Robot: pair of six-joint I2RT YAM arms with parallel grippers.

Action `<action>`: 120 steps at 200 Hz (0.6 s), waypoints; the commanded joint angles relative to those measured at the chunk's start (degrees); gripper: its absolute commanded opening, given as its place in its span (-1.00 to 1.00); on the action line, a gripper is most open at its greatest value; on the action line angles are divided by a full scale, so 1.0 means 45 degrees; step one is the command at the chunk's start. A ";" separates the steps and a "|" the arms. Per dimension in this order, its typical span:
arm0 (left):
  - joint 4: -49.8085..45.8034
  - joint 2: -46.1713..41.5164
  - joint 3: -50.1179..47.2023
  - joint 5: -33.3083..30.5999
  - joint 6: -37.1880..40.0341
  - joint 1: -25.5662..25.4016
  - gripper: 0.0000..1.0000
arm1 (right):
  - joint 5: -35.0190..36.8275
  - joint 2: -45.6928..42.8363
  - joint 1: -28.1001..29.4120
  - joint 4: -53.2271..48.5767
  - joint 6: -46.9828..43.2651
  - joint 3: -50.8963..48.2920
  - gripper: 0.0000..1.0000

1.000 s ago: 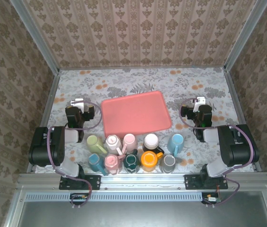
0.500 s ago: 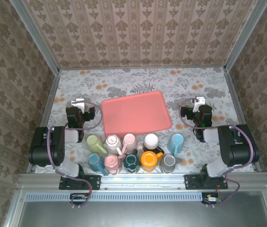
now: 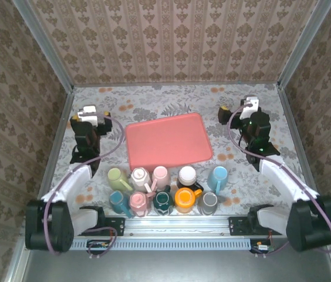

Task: Turn the mug right side up

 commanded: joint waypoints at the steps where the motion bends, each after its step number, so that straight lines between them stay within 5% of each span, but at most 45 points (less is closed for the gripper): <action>1: -0.3794 -0.1210 0.1343 0.0003 -0.1304 -0.0918 1.00 | 0.0327 -0.1012 0.1429 -0.3197 0.0644 0.1197 1.00; 34: -1.0355 -0.2151 0.4444 0.0244 -0.1466 -0.4295 1.00 | 0.3139 -0.1646 0.4410 -0.9787 0.2001 0.5063 1.00; 56: -1.4518 -0.2165 0.6587 -0.2340 -0.2704 -0.6452 1.00 | 0.2676 -0.1175 0.4994 -1.4722 0.3153 0.7634 1.00; 69: -1.6822 -0.2155 0.7620 -0.1206 -0.3196 -0.6276 1.00 | 0.1737 -0.1553 0.4725 -1.5633 0.3983 0.7616 1.00; 77: -1.7875 -0.2188 0.8037 -0.0285 -0.3381 -0.6023 1.00 | -0.0343 -0.2090 0.4309 -1.5023 0.3761 0.6892 1.00; 90: -1.8669 -0.2653 0.7781 0.0024 -0.5201 -0.5477 1.00 | -0.1882 -0.2585 0.4145 -1.4596 0.4196 0.6211 1.00; 120: -1.9734 -0.3604 0.6774 0.3722 -0.7578 -0.3014 1.00 | -0.1167 -0.1816 0.4159 -1.6624 0.5412 0.6386 1.00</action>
